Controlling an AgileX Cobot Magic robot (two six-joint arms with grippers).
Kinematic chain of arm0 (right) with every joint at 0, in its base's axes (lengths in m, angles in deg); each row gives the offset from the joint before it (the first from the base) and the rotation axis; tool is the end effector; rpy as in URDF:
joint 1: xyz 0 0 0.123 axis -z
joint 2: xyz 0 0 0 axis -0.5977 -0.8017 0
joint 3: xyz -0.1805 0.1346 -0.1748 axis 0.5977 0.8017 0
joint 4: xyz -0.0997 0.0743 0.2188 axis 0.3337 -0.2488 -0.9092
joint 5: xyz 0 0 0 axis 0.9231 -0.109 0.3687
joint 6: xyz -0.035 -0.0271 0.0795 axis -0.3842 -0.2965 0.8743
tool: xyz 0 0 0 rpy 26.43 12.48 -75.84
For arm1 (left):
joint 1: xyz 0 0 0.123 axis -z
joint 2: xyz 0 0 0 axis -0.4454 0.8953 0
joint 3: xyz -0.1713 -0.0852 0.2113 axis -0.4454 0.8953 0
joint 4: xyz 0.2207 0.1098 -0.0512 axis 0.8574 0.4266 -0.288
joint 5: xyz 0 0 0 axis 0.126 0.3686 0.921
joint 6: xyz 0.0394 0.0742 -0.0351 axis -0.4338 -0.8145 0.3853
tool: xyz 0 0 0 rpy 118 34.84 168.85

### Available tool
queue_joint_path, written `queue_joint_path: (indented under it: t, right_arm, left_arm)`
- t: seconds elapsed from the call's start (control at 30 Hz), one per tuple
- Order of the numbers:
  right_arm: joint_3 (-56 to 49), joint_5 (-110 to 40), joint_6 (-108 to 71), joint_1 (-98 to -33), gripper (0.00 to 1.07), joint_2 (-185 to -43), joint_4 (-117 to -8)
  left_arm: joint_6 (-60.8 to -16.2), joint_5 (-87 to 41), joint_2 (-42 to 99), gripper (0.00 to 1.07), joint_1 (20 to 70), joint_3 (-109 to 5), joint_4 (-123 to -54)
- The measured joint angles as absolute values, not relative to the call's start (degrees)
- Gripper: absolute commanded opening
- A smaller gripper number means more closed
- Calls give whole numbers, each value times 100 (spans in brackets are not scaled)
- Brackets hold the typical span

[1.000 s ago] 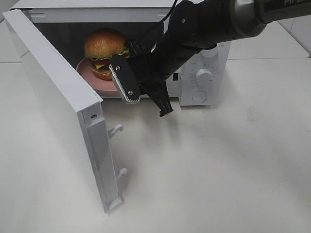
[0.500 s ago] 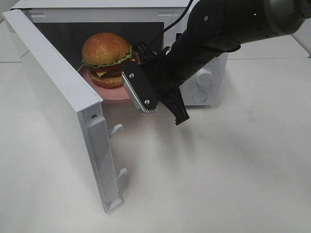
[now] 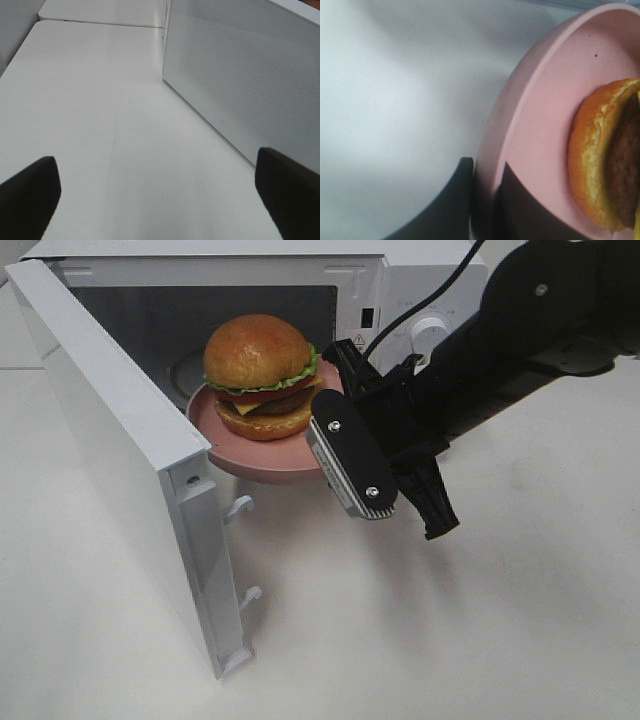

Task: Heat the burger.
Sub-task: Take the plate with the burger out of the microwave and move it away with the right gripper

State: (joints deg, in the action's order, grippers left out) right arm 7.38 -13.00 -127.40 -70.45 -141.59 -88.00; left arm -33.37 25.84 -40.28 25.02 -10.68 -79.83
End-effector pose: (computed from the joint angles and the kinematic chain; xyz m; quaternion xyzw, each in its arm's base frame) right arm 0.2783 0.2012 0.2059 -0.8370 0.4322 -0.0934 0.3224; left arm -0.0054 -0.0080 0.2808 -0.0185 0.8444 -0.0494 0.5331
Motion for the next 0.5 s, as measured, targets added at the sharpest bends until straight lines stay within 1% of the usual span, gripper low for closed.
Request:
queue_joint_path:
  t: [0.03,0.1,0.5]
  right_arm:
    - [738,-1300,-12740,-7045,0,-14159,-8800]
    - [1162,-1437,-12734,-7039,0,-13723,-8806]
    - [2279,-1569,-12631,-7039,0,-12434,-8823]
  left_arm:
    - [-3337,2584,-4028,100,2502,-1068,-7983]
    - [-3337,2584,-4028,100,2502,-1068,-7983]
    - [-3337,2584,-4028,100,2502,-1068,-7983]
